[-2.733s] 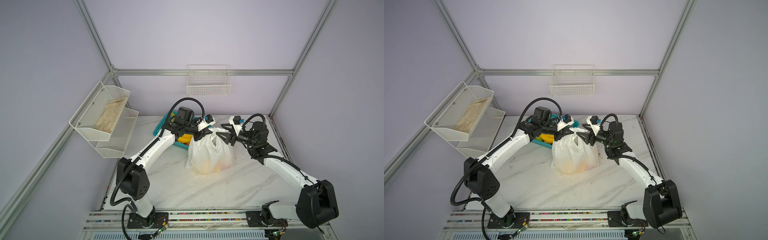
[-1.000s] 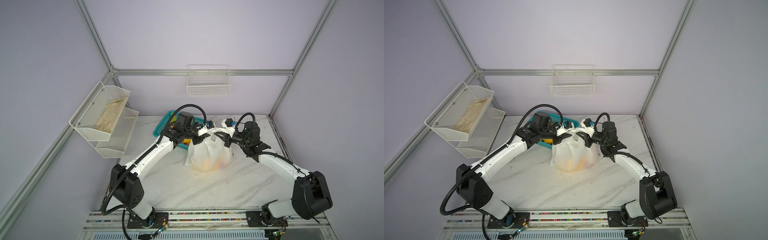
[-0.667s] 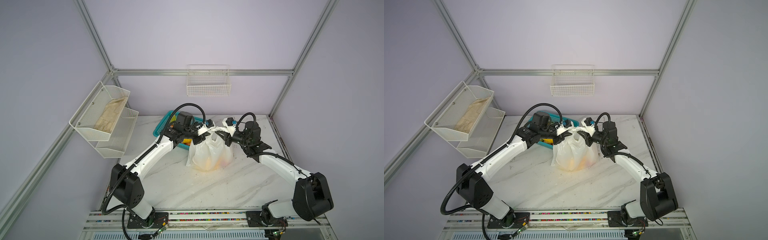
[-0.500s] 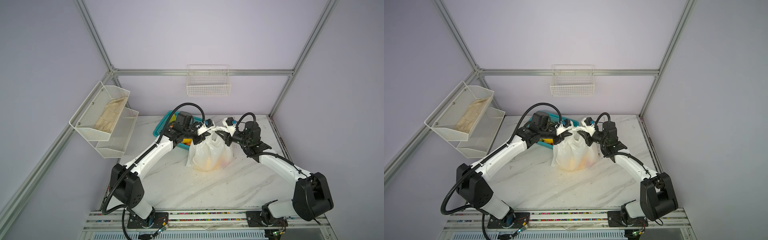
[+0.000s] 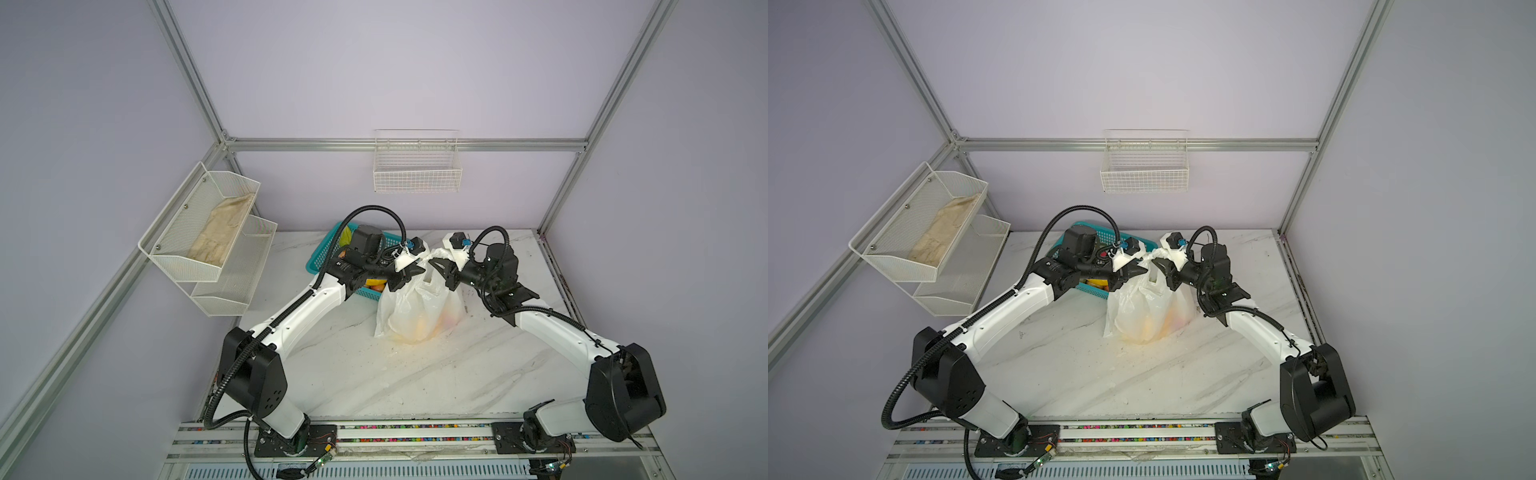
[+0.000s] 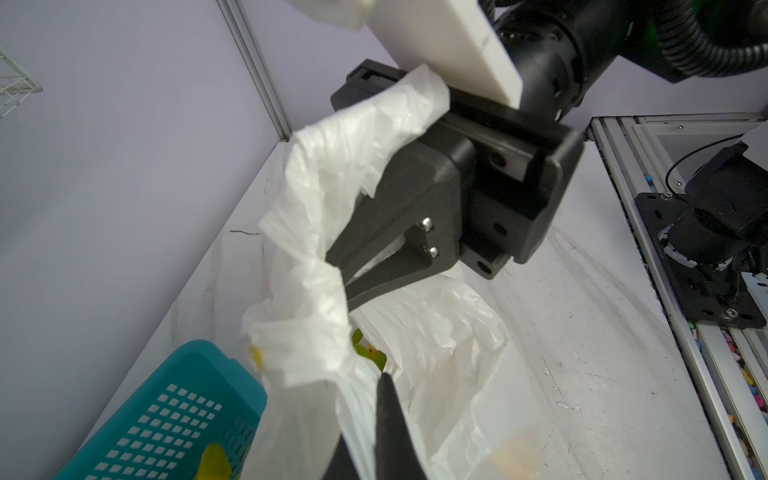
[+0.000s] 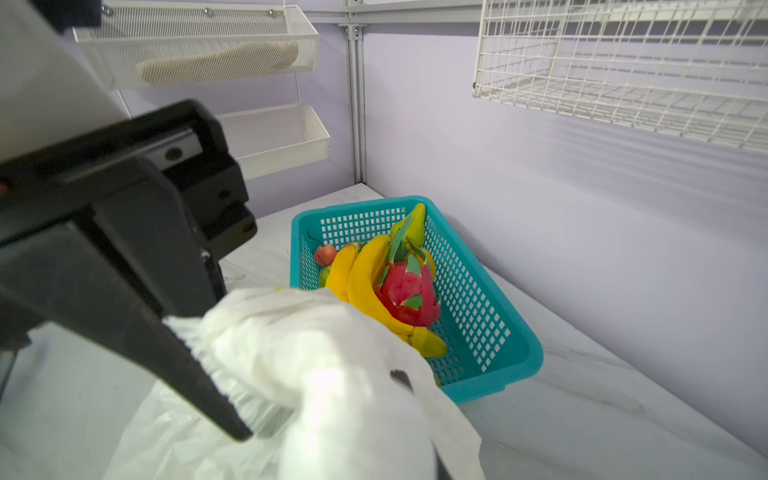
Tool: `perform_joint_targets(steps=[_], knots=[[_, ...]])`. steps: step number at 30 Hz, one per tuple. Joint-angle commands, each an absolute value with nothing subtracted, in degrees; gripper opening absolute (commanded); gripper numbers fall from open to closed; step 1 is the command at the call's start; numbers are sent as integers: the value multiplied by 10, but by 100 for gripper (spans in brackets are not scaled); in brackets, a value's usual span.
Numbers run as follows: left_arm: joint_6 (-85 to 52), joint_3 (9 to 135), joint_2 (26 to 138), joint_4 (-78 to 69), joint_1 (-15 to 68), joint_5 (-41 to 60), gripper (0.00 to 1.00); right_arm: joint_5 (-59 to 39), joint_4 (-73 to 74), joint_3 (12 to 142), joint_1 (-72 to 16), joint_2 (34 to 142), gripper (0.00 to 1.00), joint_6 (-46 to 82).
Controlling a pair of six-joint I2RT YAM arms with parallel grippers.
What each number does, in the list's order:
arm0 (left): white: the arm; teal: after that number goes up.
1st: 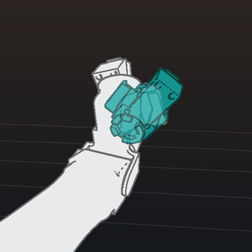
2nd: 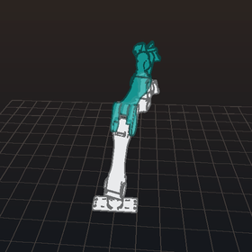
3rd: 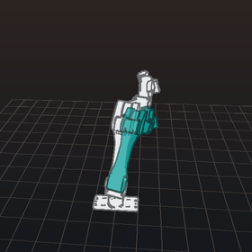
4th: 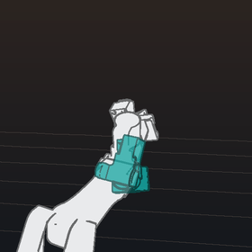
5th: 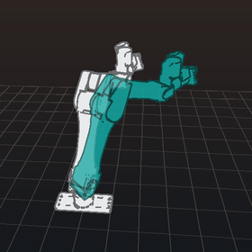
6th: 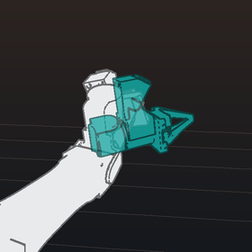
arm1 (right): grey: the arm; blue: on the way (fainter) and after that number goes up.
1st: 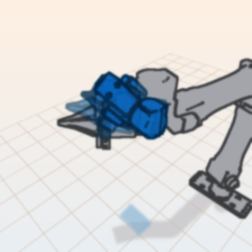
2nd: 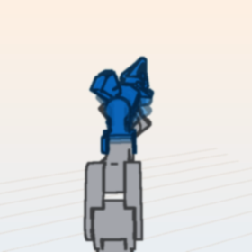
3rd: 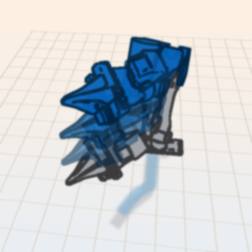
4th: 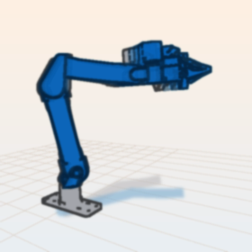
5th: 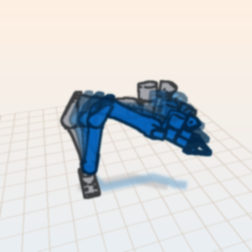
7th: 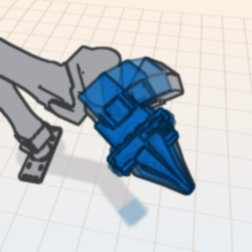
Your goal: Place the fake fruits into the plastic bag and tie a complex knot
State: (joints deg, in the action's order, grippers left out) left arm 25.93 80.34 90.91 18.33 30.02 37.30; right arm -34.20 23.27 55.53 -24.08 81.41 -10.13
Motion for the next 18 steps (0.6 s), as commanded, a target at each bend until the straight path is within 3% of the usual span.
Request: perform_joint_targets(steps=[1, 14, 18], knots=[[224, 759, 873, 117, 305, 400, 0, -336, 328, 541, -245, 820, 7, -47], [133, 626, 843, -112, 353, 308, 0, -369, 506, 485, -254, 853, 0, 86], [103, 579, 845, -176, 368, 268, 11, -399, 561, 471, -254, 868, 0, 124]])
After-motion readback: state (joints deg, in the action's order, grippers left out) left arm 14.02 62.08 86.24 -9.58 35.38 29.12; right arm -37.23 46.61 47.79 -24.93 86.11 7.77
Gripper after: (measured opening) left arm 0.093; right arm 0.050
